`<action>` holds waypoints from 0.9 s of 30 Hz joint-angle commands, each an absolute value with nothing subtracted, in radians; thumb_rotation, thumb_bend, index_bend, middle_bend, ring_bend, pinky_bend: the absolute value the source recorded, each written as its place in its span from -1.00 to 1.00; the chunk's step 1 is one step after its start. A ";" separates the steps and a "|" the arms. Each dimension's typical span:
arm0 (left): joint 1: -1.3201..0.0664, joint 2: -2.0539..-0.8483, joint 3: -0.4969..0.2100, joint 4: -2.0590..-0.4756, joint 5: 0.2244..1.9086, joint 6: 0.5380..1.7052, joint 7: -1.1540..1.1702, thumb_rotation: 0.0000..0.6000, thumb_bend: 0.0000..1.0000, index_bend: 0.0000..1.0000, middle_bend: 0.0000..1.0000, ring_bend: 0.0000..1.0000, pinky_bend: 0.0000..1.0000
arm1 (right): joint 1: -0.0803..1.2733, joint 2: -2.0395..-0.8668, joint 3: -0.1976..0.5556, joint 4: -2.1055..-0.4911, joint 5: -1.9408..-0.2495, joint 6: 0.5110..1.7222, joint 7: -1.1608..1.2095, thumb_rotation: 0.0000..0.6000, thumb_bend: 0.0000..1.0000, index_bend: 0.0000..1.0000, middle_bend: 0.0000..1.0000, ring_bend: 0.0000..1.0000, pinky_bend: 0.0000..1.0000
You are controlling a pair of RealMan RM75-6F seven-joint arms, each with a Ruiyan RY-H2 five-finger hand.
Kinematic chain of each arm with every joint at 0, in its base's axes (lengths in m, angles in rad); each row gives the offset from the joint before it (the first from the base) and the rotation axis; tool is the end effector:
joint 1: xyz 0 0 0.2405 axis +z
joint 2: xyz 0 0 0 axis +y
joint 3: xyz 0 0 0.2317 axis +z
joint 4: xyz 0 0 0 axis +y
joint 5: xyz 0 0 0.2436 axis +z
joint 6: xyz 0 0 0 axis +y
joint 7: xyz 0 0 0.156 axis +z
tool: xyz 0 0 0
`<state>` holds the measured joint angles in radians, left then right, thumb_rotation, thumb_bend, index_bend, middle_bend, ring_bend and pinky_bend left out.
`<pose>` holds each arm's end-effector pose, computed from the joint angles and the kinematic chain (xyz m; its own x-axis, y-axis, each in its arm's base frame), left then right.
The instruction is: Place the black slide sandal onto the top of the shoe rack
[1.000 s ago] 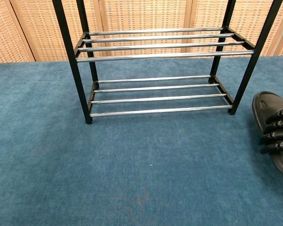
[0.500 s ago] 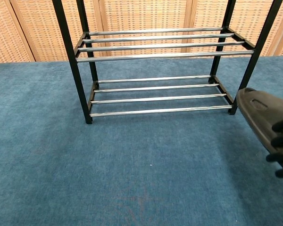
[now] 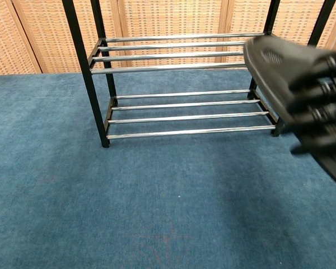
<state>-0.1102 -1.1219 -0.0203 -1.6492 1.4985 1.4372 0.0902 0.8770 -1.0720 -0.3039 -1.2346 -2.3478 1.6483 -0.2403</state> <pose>-0.2941 0.1931 0.1015 0.4438 0.0703 0.8934 0.8961 -0.0386 -0.4421 -0.1768 -0.2590 0.0962 0.5568 0.5887 0.5859 0.3372 -0.8049 0.4883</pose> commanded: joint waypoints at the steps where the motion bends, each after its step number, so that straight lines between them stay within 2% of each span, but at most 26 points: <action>1: -0.112 -1.123 -0.020 -1.650 1.498 1.435 0.095 1.00 -1.00 -1.00 -1.00 -1.00 -1.00 | 0.913 -1.035 -0.266 -1.260 -2.301 1.595 -0.199 1.00 0.39 0.06 -0.04 -0.34 -0.32; 12: -0.120 -1.128 -0.022 -1.649 1.485 1.417 0.107 1.00 -1.00 -1.00 -1.00 -1.00 -1.00 | 1.006 -1.018 -0.184 -1.259 -2.203 1.346 -0.115 1.00 0.39 0.06 -0.07 -0.34 -0.32; 27: -0.137 -1.127 -0.032 -1.642 1.446 1.378 0.098 1.00 -1.00 -1.00 -1.00 -1.00 -1.00 | 1.112 -1.048 -0.084 -1.227 -2.098 1.115 -0.090 1.00 0.39 0.06 -0.11 -0.34 -0.32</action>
